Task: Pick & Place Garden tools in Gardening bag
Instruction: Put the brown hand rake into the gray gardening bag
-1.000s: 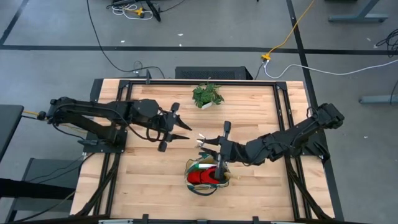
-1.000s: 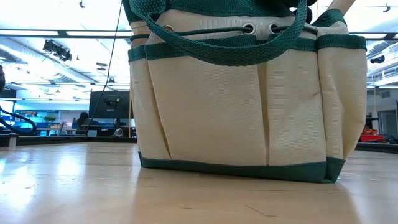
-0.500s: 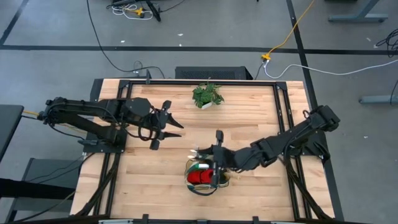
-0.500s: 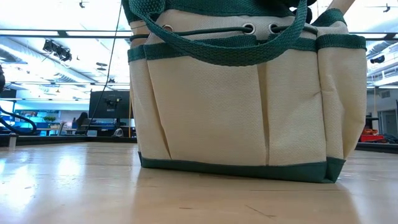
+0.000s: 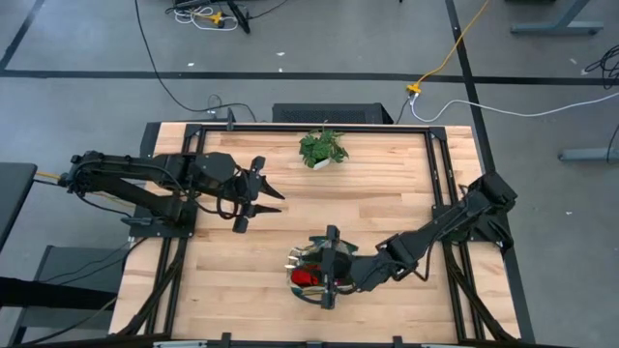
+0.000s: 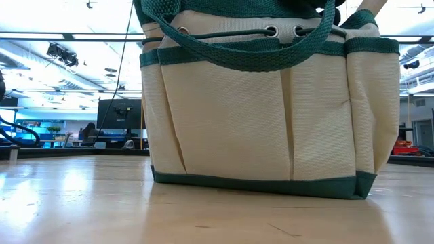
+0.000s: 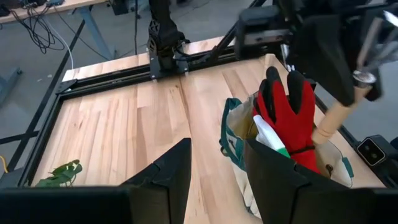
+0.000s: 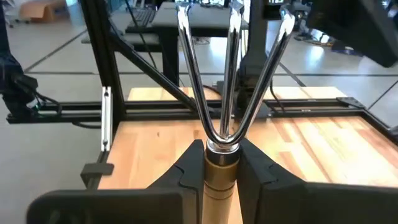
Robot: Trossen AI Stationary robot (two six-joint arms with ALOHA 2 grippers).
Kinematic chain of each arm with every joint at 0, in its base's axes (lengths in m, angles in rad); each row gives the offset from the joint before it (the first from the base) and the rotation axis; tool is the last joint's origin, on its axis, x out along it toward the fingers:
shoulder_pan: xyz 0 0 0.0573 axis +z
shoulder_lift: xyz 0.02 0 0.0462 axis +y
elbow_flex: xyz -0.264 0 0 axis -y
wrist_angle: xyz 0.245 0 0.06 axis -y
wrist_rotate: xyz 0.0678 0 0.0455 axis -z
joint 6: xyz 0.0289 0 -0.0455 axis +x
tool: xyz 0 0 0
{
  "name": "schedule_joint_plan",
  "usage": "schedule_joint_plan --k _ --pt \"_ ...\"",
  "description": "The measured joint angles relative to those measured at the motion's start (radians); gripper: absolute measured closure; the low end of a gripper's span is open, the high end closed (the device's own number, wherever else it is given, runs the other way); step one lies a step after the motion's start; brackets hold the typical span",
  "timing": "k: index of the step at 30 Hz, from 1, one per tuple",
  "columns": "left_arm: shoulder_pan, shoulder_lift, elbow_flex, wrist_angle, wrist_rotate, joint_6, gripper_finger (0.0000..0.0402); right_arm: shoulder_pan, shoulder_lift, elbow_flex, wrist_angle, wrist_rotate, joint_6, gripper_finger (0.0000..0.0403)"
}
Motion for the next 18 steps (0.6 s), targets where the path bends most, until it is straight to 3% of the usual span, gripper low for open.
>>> schedule_joint_plan --k 8,18 --pt "0.000 0.000 0.000 -0.003 0.000 -0.008 0.0248 0.001 0.047 -0.005 0.042 -0.001 0.040 0.0353" --pt "0.000 0.000 0.000 -0.006 0.000 -0.007 0.0248 -0.003 0.082 -0.136 0.224 0.004 0.092 0.0353"
